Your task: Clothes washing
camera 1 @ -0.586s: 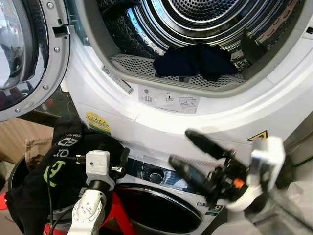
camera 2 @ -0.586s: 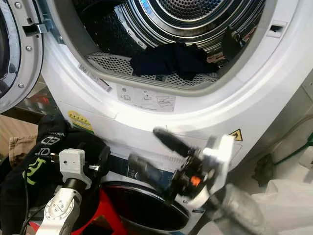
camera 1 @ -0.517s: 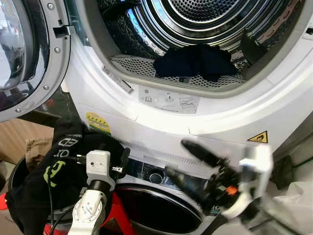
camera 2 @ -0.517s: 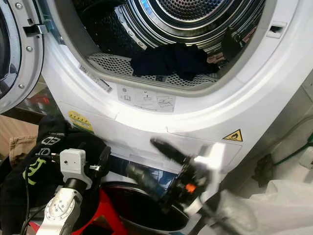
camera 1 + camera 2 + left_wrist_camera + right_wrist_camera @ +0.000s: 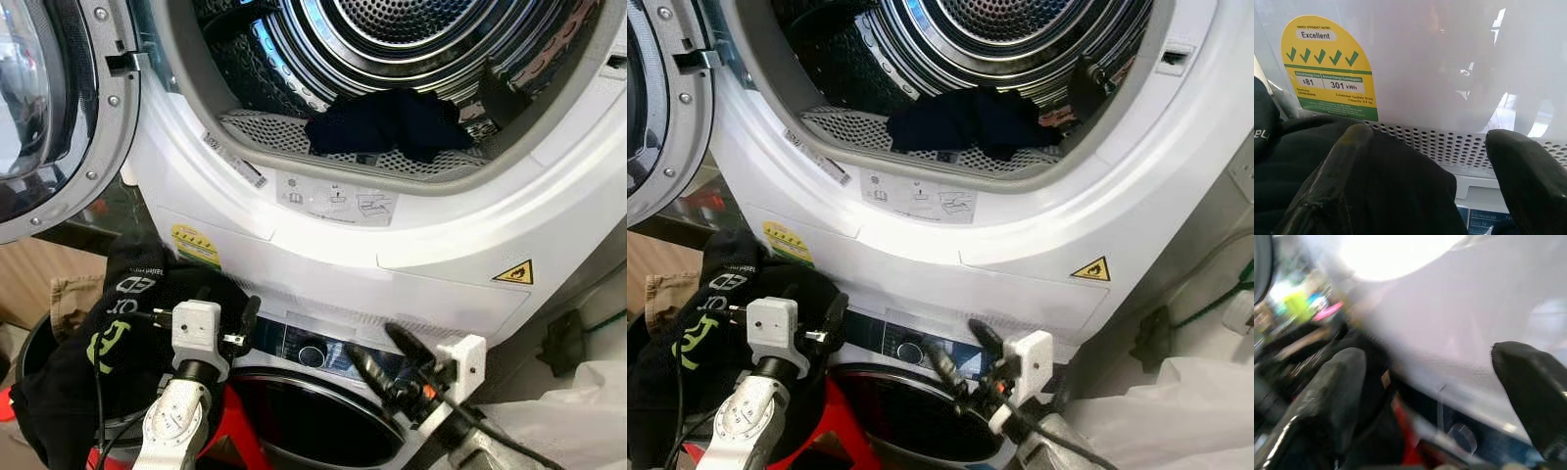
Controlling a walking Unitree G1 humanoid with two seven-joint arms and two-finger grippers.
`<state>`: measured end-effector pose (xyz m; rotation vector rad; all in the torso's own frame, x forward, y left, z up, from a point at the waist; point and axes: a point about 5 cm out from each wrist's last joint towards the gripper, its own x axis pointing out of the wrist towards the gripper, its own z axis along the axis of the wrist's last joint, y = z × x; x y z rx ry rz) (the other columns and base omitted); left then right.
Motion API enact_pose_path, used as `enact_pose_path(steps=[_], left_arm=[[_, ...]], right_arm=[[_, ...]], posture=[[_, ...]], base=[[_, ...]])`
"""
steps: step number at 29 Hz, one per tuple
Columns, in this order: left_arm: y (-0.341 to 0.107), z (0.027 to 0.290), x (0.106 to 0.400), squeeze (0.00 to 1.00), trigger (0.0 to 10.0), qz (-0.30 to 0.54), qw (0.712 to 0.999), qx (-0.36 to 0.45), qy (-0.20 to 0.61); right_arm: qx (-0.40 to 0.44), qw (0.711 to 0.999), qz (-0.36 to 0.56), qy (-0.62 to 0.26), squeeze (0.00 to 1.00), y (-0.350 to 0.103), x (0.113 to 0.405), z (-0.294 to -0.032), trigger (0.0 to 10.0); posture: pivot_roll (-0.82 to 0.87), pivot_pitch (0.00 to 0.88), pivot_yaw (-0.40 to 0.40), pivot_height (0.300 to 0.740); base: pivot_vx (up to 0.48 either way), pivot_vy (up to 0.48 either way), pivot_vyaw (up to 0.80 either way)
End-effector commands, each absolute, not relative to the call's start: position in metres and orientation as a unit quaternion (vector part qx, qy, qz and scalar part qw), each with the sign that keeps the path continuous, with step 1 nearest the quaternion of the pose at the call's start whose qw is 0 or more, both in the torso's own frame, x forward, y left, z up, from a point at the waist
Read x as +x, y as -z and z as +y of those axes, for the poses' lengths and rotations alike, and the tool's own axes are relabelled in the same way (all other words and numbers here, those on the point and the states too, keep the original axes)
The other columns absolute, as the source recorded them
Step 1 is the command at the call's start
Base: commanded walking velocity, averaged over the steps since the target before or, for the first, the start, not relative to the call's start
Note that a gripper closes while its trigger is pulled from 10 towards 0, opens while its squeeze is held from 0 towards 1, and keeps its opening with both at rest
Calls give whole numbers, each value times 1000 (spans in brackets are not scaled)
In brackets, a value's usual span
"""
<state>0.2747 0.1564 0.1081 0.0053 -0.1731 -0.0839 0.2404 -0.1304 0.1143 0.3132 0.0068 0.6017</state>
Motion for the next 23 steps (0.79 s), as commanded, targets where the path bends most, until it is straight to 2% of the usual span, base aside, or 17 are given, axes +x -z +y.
enact_pose_path(steps=[1, 6, 16, 23], left_arm=[[-110, 158, 271, 0, 10000, -92, 994, 12, 48], [-110, 158, 268, 0, 10000, -90, 994, 16, 52], [-115, 156, 259, 0, 10000, -98, 994, 30, 44], [-134, 166, 252, 0, 10000, -132, 989, 66, -10]], right_arm=[[158, 952, -7, -263, 0, -113, 243, -135, 10000], [153, 951, -6, -267, 0, -106, 238, -127, 10000], [136, 958, 11, -253, 0, -90, 237, -129, 10000], [140, 959, 28, -245, 0, -78, 239, -127, 10000]], posture=[[-71, 45, -6, 740], [-72, 53, -3, 740], [-63, 58, 14, 740], [-34, 72, 30, 740]], base=[[0, 0, 0], [0, 0, 0], [0, 0, 0], [0, 0, 0]])
